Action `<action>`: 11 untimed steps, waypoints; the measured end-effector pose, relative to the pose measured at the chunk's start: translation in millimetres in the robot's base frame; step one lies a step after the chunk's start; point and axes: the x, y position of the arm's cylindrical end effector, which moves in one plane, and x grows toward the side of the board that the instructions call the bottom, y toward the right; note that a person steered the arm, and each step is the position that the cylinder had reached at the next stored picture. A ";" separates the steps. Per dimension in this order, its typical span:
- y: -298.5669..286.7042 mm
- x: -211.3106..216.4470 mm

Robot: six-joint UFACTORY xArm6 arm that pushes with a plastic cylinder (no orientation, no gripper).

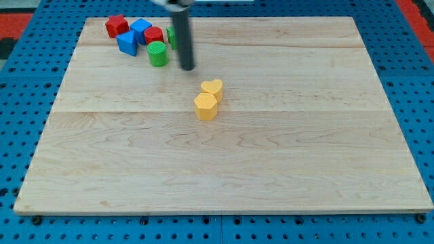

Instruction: Move the green circle and green star slightly down

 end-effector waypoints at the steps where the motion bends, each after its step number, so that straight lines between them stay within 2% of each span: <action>1: 17.6 -67.5; 2: -28.1 -93.1; 3: -43.0 -92.5; 5: -44.1 -46.3; 6: -31.6 -77.2; 7: -71.2 -56.7; 8: -67.2 -0.1; 9: -72.9 18.1; 10: -88.9 17.0; 11: -94.6 -3.1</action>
